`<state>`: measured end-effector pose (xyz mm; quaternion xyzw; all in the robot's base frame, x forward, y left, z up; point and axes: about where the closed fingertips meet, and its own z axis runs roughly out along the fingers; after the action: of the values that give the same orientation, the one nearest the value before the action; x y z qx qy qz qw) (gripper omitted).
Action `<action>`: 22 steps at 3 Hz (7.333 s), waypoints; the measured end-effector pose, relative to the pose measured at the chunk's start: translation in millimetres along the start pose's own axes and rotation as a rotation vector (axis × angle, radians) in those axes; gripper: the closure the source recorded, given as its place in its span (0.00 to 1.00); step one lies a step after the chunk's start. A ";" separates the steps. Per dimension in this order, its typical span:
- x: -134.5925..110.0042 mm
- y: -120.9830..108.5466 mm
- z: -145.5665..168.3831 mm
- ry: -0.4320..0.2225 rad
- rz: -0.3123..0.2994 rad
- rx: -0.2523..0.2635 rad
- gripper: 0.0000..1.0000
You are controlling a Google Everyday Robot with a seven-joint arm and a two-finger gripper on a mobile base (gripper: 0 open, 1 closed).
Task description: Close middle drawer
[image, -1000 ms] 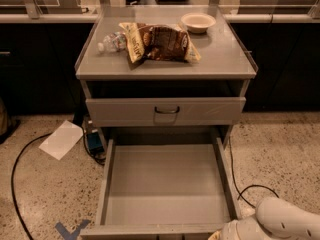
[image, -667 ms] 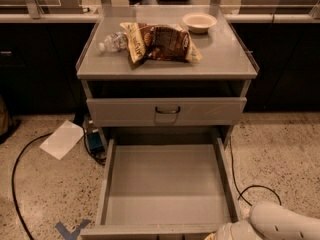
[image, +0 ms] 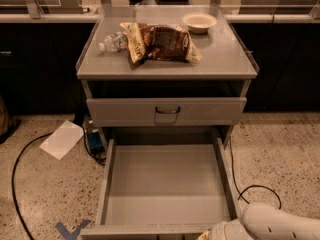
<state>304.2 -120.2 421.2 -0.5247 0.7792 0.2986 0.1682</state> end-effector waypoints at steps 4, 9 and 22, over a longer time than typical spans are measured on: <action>-29.6 -46.9 7.9 -0.046 -0.074 0.096 1.00; -58.1 -105.2 -5.5 -0.124 -0.087 0.183 1.00; -87.4 -298.2 -6.1 -0.138 -0.125 0.521 1.00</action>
Offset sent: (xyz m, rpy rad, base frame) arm 0.0705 0.0114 0.0021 -0.0040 -0.1630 -0.0155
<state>612.6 -142.2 390.0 -0.4896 0.7825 0.1123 0.3681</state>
